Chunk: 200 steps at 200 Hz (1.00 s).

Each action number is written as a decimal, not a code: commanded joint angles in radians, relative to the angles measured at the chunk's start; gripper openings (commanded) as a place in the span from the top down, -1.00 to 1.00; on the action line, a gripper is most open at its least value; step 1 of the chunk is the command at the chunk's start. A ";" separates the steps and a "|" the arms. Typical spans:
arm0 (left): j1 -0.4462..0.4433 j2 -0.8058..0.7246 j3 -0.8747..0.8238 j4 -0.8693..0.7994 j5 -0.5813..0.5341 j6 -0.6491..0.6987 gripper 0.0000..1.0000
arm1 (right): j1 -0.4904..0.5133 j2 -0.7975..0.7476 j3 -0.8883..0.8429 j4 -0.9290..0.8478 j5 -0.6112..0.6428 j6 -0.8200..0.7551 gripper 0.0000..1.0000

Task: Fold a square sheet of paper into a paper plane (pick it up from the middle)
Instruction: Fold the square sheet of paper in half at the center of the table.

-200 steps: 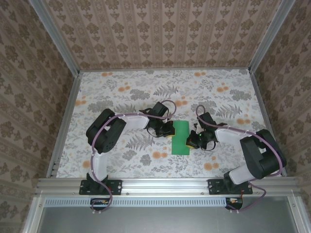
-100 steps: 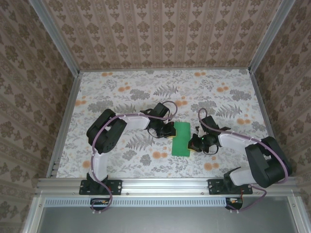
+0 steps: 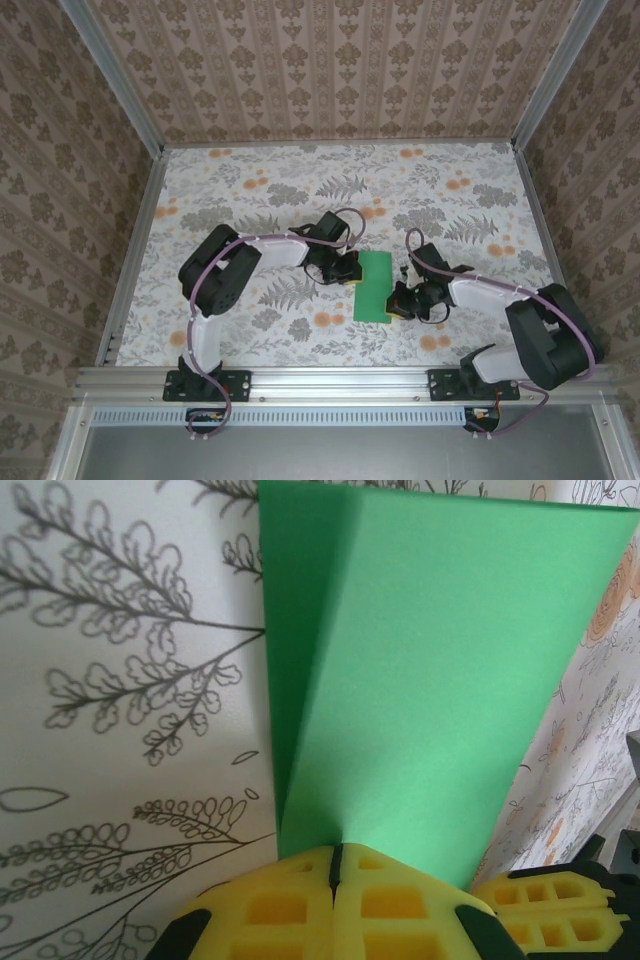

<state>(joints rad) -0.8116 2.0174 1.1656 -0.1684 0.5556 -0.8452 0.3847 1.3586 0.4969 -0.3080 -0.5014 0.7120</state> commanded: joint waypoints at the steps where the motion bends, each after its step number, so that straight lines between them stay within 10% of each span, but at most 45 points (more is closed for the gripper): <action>1: -0.020 0.141 -0.086 -0.276 -0.158 -0.018 1.00 | 0.007 -0.036 -0.050 -0.154 0.045 0.015 0.91; 105: -0.019 0.141 -0.070 -0.288 -0.157 0.001 1.00 | 0.010 -0.227 0.032 -0.154 0.005 0.010 0.88; 200: -0.020 0.145 -0.062 -0.300 -0.158 0.004 1.00 | 0.078 0.019 0.061 -0.122 0.070 0.001 0.90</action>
<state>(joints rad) -0.8120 2.0274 1.1900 -0.2031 0.5617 -0.8448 0.4576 1.3624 0.5743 -0.4026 -0.4744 0.7109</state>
